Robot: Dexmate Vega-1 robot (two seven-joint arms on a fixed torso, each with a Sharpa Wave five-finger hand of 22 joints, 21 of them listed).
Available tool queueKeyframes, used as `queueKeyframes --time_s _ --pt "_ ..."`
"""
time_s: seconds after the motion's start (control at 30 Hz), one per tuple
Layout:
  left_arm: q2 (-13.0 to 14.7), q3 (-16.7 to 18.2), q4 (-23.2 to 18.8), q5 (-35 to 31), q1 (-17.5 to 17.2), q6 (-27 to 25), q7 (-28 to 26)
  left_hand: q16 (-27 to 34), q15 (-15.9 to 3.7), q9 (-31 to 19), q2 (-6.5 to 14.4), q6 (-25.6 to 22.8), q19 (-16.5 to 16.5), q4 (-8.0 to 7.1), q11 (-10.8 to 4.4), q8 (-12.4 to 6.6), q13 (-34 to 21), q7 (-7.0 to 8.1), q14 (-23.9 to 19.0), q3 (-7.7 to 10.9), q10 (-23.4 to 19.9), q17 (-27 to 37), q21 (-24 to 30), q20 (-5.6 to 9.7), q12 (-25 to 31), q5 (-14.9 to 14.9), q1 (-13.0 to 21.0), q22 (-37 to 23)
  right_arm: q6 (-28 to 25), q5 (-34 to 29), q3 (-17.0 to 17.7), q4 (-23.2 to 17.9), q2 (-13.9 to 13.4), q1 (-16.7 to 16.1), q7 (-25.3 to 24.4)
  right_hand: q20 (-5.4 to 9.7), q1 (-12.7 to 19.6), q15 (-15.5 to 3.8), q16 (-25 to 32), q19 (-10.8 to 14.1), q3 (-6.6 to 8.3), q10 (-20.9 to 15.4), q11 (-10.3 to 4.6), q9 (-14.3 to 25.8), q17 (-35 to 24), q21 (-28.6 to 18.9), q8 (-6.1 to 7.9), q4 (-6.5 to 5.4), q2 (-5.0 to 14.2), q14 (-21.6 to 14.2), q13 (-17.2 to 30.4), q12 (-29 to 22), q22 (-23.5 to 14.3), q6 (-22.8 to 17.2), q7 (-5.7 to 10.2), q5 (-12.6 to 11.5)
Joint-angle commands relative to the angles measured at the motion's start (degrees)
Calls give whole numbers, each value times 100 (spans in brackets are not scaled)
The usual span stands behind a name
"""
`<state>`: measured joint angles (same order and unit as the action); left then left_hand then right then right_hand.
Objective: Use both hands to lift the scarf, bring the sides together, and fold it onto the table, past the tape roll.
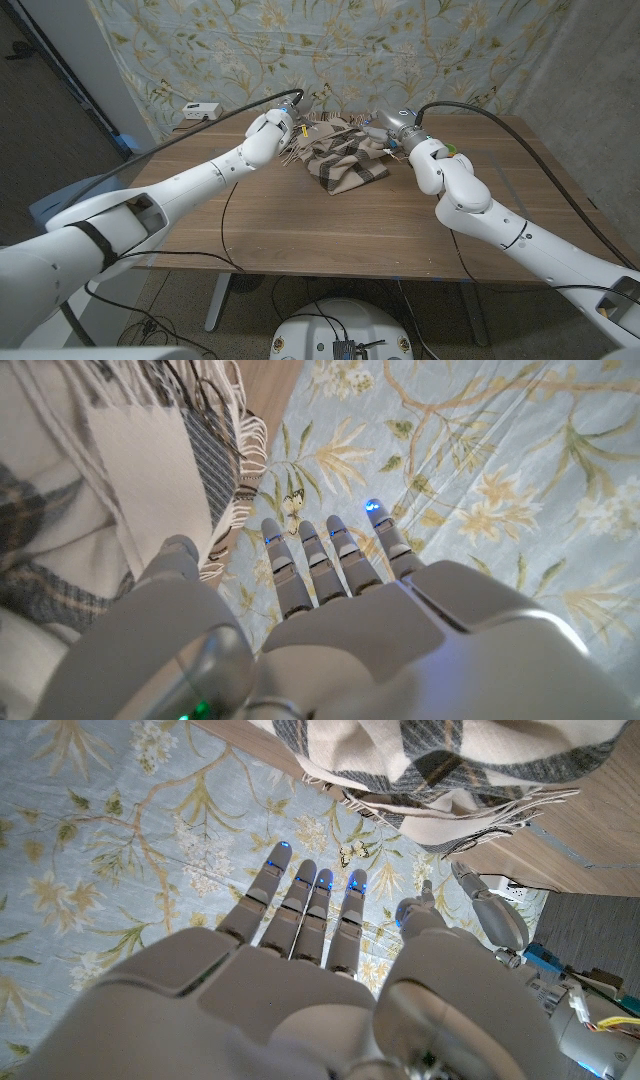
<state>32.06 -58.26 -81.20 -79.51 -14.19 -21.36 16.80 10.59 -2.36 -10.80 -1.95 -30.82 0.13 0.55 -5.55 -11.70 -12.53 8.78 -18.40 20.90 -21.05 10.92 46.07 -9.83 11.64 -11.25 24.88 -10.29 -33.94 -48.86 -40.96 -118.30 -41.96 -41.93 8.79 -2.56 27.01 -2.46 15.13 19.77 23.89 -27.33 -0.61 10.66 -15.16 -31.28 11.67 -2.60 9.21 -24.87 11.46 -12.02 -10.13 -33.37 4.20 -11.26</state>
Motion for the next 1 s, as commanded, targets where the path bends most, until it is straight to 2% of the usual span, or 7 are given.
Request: queueKeyframes --time_s 0.03,0.2,0.43,0.77,0.87,0.93,1.0 --pt "-209 -320 531 261 303 170 509 0 -87 -19 -106 98 -40 111 -4 39 -1 1 63 4 53 -1 -45 -25 -11 -58 85 -4 151 235 55 100 -32 21 -111 0 21 -239 8 65 23 -59 -9 20 2 35 18 41 -37 -62 6 1 4 -45 -5 -21" --pt "-272 -461 779 210 247 -15 -131 63 -106 -18 -216 909 8 234 -36 225 0 -53 67 -21 137 -6 -145 -23 16 -140 151 -9 220 337 54 160 -33 62 -134 -1 26 -255 11 72 25 -65 -10 20 3 39 17 51 -33 -65 6 2 4 -51 -6 -21" --pt "-458 -568 1212 391 156 -283 -1073 87 -159 -13 -269 1830 136 329 -25 225 -6 -191 49 -41 333 -8 -224 -38 -2 -230 206 -15 270 427 27 221 -44 118 -127 0 36 -253 15 75 32 -67 -15 20 4 47 17 67 -24 -71 6 5 3 -65 -12 -21" --pt "-939 -914 2159 924 396 -194 -1520 120 -212 -5 112 401 381 707 -157 -241 4 246 -85 315 79 -39 -334 30 159 -327 920 -23 217 485 21 184 -87 112 -124 0 35 -251 18 80 32 -73 -18 20 2 58 15 77 -18 -68 6 8 3 -76 -13 -18" --pt "-1081 -1069 2531 967 422 -308 -2142 185 -451 -19 519 -955 669 946 -391 -488 31 382 -441 675 -493 -61 -354 193 330 -76 1631 -31 191 480 10 173 -98 111 -118 1 36 -251 19 83 33 -74 -21 20 3 61 14 82 -16 -68 6 10 3 -80 -16 -17" --pt "-1165 -1144 2814 979 391 -459 -2933 289 -786 -84 793 -2470 1025 990 -573 -931 50 242 -875 868 -1140 -42 -285 396 453 118 2267 -35 170 485 7 169 -100 113 -109 2 38 -252 21 83 34 -75 -22 20 4 64 15 86 -17 -74 6 10 3 -85 -15 -17" --pt "-1212 -1204 3013 1022 386 -598 -3525 376 -920 -102 822 -2691 1157 970 -616 -1009 44 227 -1106 866 -1428 -21 -243 473 512 130 2425 -39 171 494 2 170 -108 118 -104 2 37 -249 21 84 35 -77 -21 21 5 66 14 87 -16 -74 6 11 3 -88 -18 -16"
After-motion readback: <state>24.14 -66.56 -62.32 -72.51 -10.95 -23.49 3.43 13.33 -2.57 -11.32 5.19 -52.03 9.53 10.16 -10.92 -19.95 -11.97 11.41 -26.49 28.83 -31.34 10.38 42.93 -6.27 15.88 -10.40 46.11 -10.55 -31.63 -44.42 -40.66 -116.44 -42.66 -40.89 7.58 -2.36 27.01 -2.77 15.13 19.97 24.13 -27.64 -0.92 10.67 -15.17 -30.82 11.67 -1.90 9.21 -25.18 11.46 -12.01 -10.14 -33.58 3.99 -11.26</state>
